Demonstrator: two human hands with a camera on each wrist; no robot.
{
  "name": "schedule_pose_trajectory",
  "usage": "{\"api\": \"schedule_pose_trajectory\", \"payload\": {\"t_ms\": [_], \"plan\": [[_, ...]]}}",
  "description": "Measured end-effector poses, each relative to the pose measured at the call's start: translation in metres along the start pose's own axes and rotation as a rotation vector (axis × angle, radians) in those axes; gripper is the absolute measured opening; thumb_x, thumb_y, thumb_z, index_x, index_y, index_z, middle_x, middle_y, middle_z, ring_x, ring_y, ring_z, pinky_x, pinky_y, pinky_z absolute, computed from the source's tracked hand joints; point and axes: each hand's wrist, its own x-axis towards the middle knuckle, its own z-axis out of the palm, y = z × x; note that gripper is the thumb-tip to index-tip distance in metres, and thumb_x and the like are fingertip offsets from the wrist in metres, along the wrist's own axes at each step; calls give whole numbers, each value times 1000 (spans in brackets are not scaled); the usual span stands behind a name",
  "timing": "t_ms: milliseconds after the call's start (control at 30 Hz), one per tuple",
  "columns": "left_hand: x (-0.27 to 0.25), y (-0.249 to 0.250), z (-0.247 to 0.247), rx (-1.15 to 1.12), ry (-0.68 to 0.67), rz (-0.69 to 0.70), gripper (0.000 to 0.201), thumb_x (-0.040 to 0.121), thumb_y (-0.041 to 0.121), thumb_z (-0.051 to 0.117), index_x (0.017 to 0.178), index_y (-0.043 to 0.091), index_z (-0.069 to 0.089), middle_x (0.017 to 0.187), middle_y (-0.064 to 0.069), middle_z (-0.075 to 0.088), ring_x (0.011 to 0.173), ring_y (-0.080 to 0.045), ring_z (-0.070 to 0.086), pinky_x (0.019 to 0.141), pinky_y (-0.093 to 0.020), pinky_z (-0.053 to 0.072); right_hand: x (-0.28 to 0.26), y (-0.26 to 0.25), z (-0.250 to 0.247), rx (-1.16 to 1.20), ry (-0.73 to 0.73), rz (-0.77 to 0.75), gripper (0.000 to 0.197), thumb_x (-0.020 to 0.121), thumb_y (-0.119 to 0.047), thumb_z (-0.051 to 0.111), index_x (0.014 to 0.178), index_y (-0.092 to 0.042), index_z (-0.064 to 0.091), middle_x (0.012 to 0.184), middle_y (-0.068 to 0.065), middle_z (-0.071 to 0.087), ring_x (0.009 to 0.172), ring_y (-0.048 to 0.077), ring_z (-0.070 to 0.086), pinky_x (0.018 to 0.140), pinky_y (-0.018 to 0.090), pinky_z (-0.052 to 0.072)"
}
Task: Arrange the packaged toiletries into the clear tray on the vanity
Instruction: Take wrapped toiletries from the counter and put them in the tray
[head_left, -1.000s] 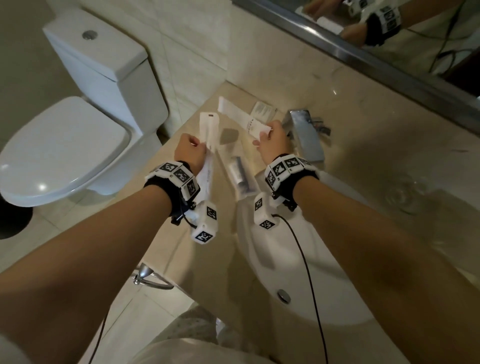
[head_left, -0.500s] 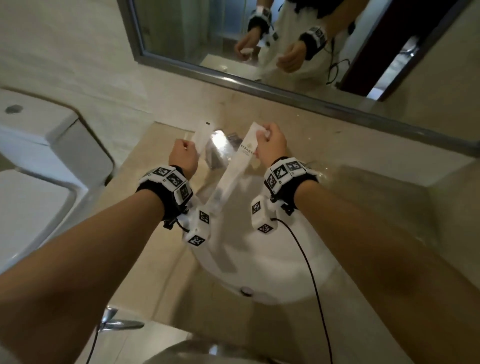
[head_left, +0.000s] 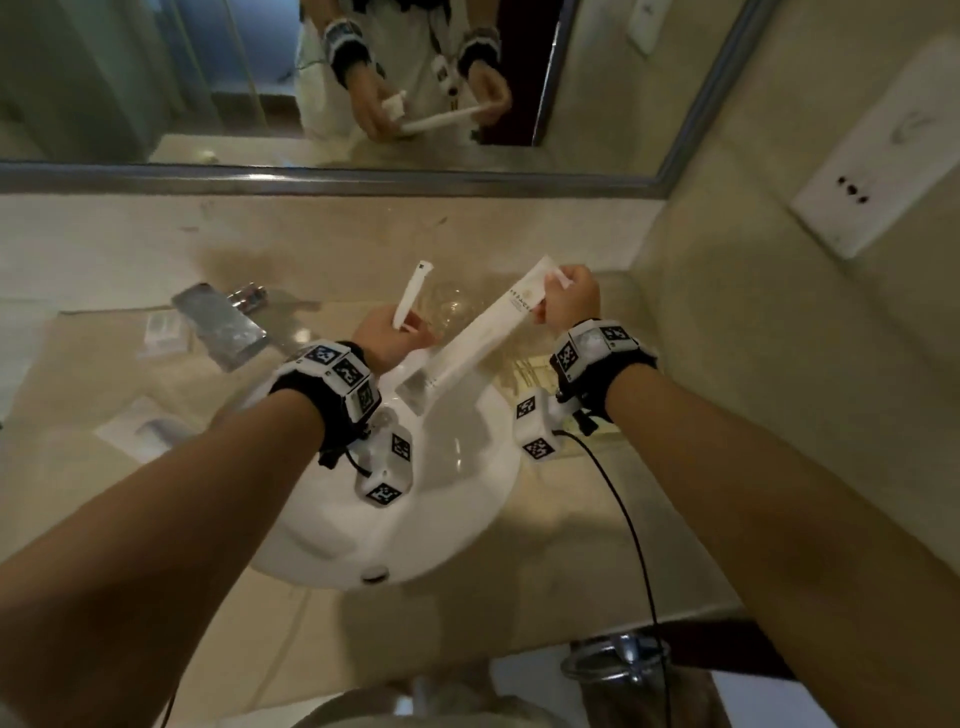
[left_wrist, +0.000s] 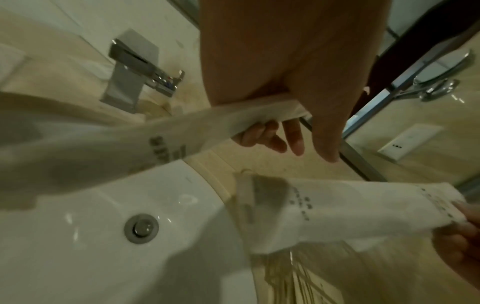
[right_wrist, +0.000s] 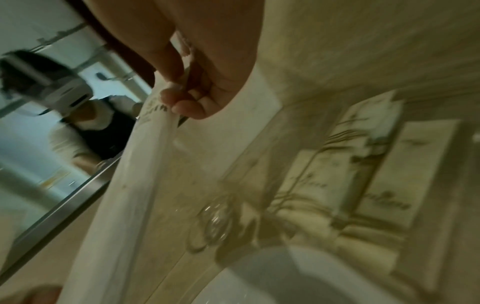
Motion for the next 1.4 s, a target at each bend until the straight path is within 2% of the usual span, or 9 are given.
{"api": "schedule_pose_trajectory", "payload": {"t_ms": [300,433,533,600,733,833,967,1167,1400], "plan": [[13,16,91,160,-196,-52,23,82,8,66,66,17,52,62,-1,48,51,-13,41,29,-10,28,24,55,-108,114,275,202,27,97,-8,39,119,2,51,77,7,58,48,12,49,38,16,43],[16,19,124,171,-208,-43,22,83,2,64,67,14,55,62,-1,49,36,-2,51,29,-7,30,29,79,-133,160,317,275,26,97,-9,40,119,1,50,64,2,52,48,12,49,48,22,47],[20,17,145,219,-224,-31,6,82,1,63,82,7,61,61,-1,49,50,-11,47,30,-5,31,35,100,-147,81,280,320,30,93,-13,53,119,2,51,68,3,56,49,11,50,45,19,48],[23,13,155,270,-240,-28,6,81,2,64,80,8,62,61,-2,50,55,-15,46,37,-8,37,39,113,-155,-68,207,346,40,88,-18,61,121,4,53,81,9,61,54,14,53,48,22,50],[33,1,172,386,-274,-35,8,81,5,66,89,5,67,75,-9,57,79,-23,53,75,-34,49,40,136,-172,-430,-6,389,47,89,-24,61,126,3,53,121,19,61,111,32,60,95,36,47],[36,-4,179,470,-317,-55,12,82,11,67,91,4,65,74,-10,59,81,-24,53,70,-33,46,40,148,-171,-581,-58,383,45,91,-25,59,127,1,53,130,16,58,121,30,56,98,34,45],[38,-11,187,647,-341,-42,28,84,16,66,107,0,65,109,-21,65,102,-35,60,86,-38,47,42,163,-156,-676,-66,358,45,90,-23,60,127,-1,47,129,16,57,116,32,57,94,37,49],[40,-13,191,798,-406,10,28,83,18,66,106,1,65,113,-20,64,107,-34,58,83,-34,43,41,173,-150,-1011,-157,290,33,97,-15,47,128,-4,48,131,14,56,121,31,52,98,35,43],[41,-10,187,525,-315,45,31,94,26,49,96,0,65,87,-15,64,72,-26,59,77,-33,50,37,171,-142,-1159,-146,170,54,91,-18,57,139,-10,35,140,14,36,129,31,37,104,41,36]]}}
